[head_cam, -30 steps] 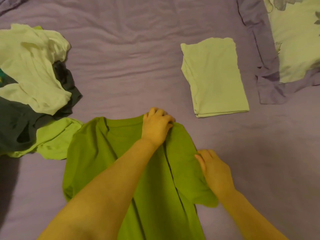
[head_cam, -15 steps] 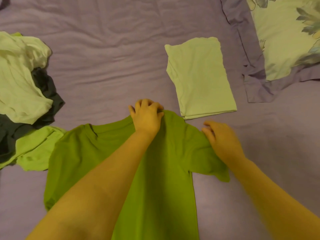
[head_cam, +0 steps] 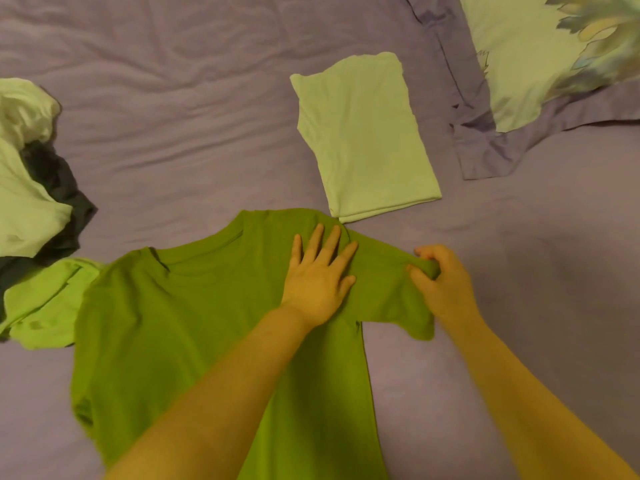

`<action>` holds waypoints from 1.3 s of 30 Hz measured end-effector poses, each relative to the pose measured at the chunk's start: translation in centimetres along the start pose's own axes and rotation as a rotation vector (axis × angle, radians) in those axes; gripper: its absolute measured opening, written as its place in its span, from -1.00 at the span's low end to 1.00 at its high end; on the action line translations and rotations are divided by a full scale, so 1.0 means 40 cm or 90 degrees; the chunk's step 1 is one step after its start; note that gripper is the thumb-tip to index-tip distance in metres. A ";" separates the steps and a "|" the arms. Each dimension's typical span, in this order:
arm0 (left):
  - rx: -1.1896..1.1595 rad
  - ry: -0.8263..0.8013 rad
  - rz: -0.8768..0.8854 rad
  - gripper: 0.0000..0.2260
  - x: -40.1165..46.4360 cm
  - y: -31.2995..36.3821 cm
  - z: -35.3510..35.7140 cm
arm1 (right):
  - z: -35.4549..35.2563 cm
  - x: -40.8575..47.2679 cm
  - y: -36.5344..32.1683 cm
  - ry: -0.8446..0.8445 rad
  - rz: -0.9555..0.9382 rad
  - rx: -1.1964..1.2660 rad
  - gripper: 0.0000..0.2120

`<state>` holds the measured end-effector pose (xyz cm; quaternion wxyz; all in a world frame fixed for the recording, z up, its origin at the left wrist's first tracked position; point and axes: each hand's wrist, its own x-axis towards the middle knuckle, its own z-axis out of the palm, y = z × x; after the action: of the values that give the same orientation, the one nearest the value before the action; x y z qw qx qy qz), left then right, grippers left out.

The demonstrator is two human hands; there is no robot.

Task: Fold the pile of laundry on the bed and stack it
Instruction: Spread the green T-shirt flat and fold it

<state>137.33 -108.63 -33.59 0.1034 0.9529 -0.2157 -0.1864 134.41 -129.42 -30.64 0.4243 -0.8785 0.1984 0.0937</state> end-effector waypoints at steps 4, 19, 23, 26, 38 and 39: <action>0.042 -0.015 -0.051 -0.34 0.021 0.012 0.014 | -0.052 0.025 0.011 0.032 0.001 -0.165 -0.77; 0.079 -0.007 -0.098 -0.30 -0.013 0.036 0.009 | -0.089 0.004 0.009 0.078 -0.127 -0.419 -0.55; 0.061 0.002 -0.119 -0.35 -0.094 0.004 0.021 | 0.002 -0.049 -0.053 0.034 -0.337 -0.474 -0.53; 0.063 -0.008 -0.153 -0.38 -0.166 -0.034 0.026 | 0.095 -0.092 -0.080 -0.125 -0.426 -0.478 -0.53; 0.021 -0.003 -0.248 -0.45 -0.435 -0.224 -0.055 | 0.286 -0.183 -0.247 -0.247 -0.438 -0.548 -0.47; 0.010 0.027 -0.269 -0.46 -0.453 -0.252 -0.062 | 0.320 -0.190 -0.272 -0.251 -0.470 -0.531 -0.52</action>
<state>126.92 -91.27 -28.51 0.0588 0.9815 -0.0105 -0.1820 132.24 -111.25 -28.38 0.0766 -0.9482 -0.2565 0.1711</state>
